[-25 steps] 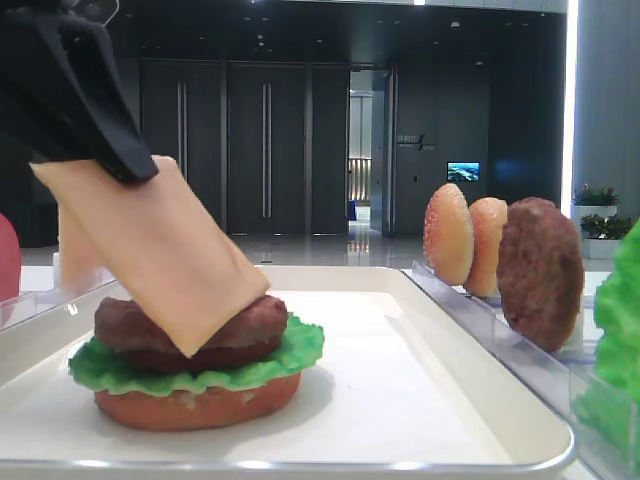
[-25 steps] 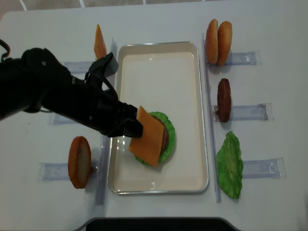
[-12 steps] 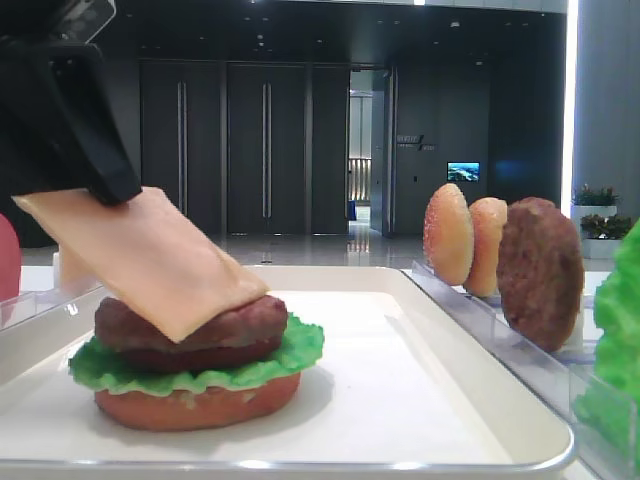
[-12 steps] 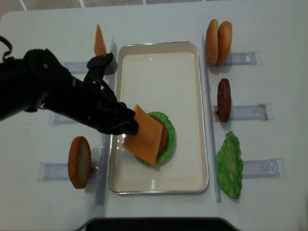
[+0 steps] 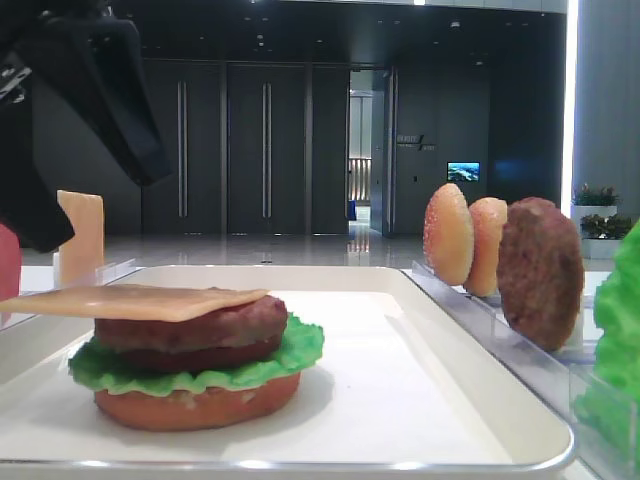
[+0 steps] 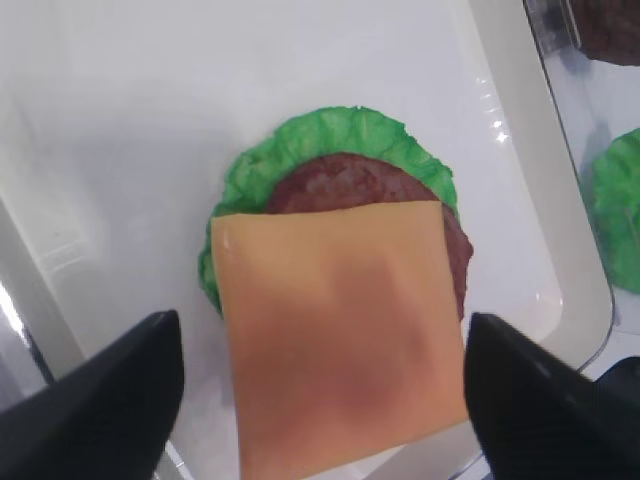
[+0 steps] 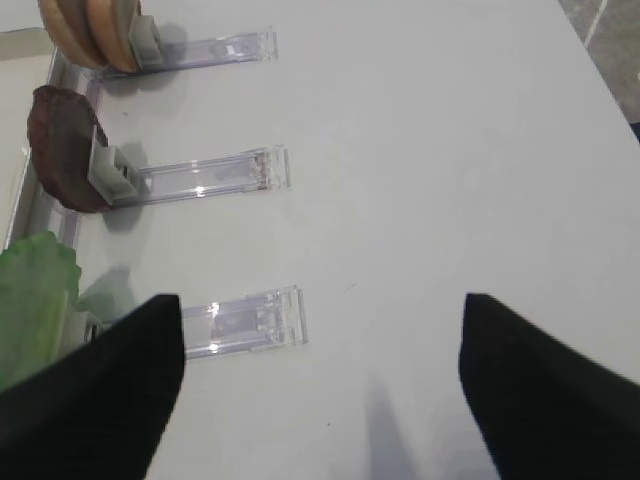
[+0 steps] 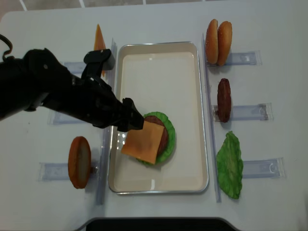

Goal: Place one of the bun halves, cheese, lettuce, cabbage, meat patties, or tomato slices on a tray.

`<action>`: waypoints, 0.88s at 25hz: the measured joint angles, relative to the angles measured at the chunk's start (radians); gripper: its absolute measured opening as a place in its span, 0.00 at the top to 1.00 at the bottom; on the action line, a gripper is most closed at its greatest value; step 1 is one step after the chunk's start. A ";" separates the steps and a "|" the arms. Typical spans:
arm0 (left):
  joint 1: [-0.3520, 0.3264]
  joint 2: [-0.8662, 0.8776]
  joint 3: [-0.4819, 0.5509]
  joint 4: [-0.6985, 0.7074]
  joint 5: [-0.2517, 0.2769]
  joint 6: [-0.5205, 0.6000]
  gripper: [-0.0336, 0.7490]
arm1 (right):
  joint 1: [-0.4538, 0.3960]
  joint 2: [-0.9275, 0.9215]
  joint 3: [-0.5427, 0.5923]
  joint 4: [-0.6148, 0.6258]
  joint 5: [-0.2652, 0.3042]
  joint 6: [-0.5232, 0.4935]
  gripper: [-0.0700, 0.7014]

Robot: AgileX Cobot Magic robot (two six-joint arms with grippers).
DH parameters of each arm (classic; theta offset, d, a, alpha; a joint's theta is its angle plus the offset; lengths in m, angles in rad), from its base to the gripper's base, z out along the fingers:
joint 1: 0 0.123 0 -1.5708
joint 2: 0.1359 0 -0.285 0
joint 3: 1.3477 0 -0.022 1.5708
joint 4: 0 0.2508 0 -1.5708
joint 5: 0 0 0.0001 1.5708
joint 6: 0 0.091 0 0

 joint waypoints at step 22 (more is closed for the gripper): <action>0.231 -0.096 -0.248 0.572 0.290 -0.346 0.08 | 0.000 0.000 0.000 0.000 0.000 0.000 0.21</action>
